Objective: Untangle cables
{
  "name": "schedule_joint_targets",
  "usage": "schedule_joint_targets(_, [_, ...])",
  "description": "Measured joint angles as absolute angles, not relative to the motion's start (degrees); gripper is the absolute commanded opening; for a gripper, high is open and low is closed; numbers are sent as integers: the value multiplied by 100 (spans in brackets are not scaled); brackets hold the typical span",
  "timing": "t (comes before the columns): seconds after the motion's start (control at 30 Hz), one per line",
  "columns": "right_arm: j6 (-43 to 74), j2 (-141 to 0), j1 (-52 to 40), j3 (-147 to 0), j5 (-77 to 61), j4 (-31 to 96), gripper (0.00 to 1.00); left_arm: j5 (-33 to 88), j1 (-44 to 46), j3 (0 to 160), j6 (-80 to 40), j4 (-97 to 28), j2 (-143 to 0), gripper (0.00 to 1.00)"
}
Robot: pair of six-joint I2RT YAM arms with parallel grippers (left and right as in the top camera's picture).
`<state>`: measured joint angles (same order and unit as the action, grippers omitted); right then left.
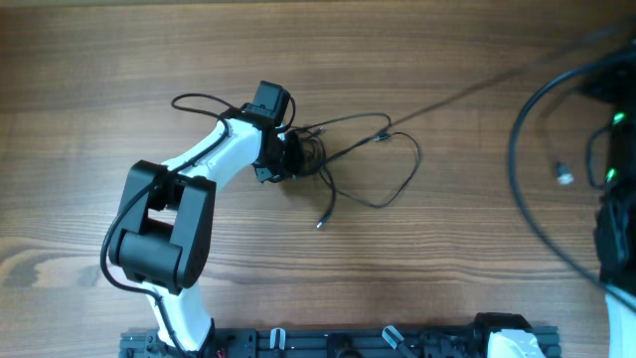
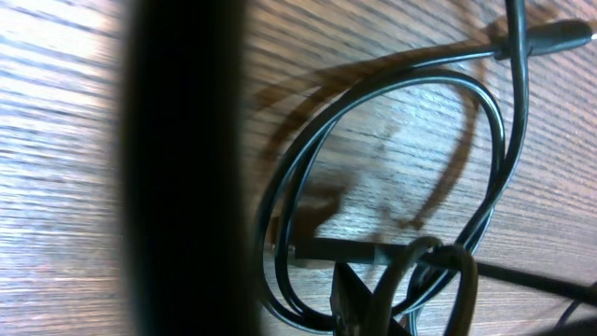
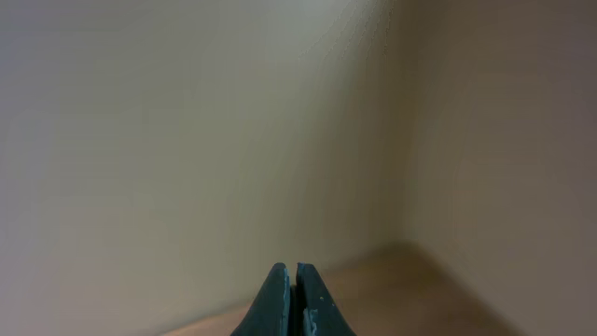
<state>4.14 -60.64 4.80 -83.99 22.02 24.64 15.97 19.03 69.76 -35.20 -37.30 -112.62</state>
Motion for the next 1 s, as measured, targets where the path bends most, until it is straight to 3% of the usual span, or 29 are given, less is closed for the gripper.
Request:
schedule_joint_targets(0.33, [-932, -8169, 3671, -8394, 3518, 1256, 4, 1656, 1747, 7008, -3520, -3922, -11273, 33])
schedule_joint_targets(0.43, [-1138, -8735, 4324, -8394, 3358, 1280, 4, 1658, 1745, 7019, -3520, -3929, -11273, 33])
schedule_joint_targets(0.53, [-1474, -9378, 4707, -8394, 3210, 1153, 6, 1638, 1745, 7026, -3520, -3964, -11273, 26])
schedule_joint_targets(0.6, [-1514, -9664, 4816, -8401, 3087, 1197, 21, 1608, 1739, 7026, -3522, -3986, -11273, 22])
schedule_joint_targets(0.63, [-1358, -9745, 4856, -8403, 2871, 1404, 49, 1586, 1728, 7024, -3529, -3994, -11273, 20])
schedule_joint_targets(0.67, [-1208, -9797, 4890, -8414, 2536, 1653, 86, 1570, 1715, 7024, -3542, -3990, -11273, 20])
schedule_joint_targets(0.7, [-1022, -9859, 4923, -8416, 2073, 1911, 100, 1553, 1702, 7019, -3562, -3966, -11273, 19])
schedule_joint_targets(1.0, [1391, -10200, 4672, -8427, -565, 3835, 100, 1549, 1686, 7013, -3610, -3898, -11273, 24])
